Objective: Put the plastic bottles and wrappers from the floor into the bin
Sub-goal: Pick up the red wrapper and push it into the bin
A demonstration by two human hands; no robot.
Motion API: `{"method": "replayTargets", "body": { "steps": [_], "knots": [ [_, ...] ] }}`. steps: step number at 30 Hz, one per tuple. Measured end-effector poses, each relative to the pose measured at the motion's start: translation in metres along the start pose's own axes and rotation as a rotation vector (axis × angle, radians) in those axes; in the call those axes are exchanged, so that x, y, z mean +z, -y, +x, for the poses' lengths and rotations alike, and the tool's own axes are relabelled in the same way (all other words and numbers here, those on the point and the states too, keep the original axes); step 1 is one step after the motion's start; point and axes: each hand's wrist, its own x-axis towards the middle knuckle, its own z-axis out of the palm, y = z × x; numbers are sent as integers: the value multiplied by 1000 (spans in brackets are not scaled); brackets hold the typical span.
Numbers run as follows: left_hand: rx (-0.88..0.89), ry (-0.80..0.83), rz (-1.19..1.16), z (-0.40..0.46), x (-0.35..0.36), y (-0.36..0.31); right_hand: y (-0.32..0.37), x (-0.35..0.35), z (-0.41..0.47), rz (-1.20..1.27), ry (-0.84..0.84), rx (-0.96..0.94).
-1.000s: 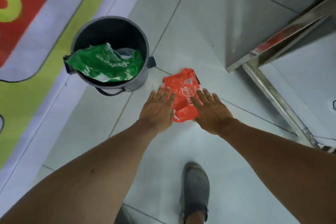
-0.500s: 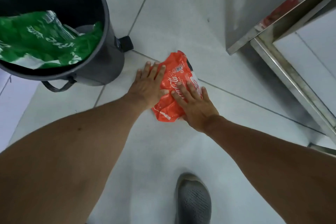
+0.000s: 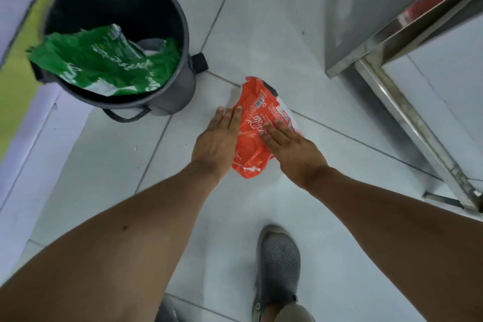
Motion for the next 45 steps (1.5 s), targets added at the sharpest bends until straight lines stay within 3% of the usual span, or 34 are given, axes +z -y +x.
{"method": "replayTargets", "body": {
  "steps": [7,14,22,27,37,45],
  "knots": [
    [26,-193,-57,-73,-130,-3,39,-141,-18,-102,-130,-107],
    [-32,-341,-29,-92,-223,72,103,-236,52,-174,-173,-200],
    [-231,-239,77,-53,-232,173,173,-209,170,-389,-50,-104],
    [-110,-79,183,-60,-206,193,180,-186,174,-424,72,-75],
    [-88,64,258,-28,-183,199,189,-159,212,-458,225,-82],
    [-40,-151,223,-81,-215,195,181,-184,177,-261,-68,-81]
  ]
}}
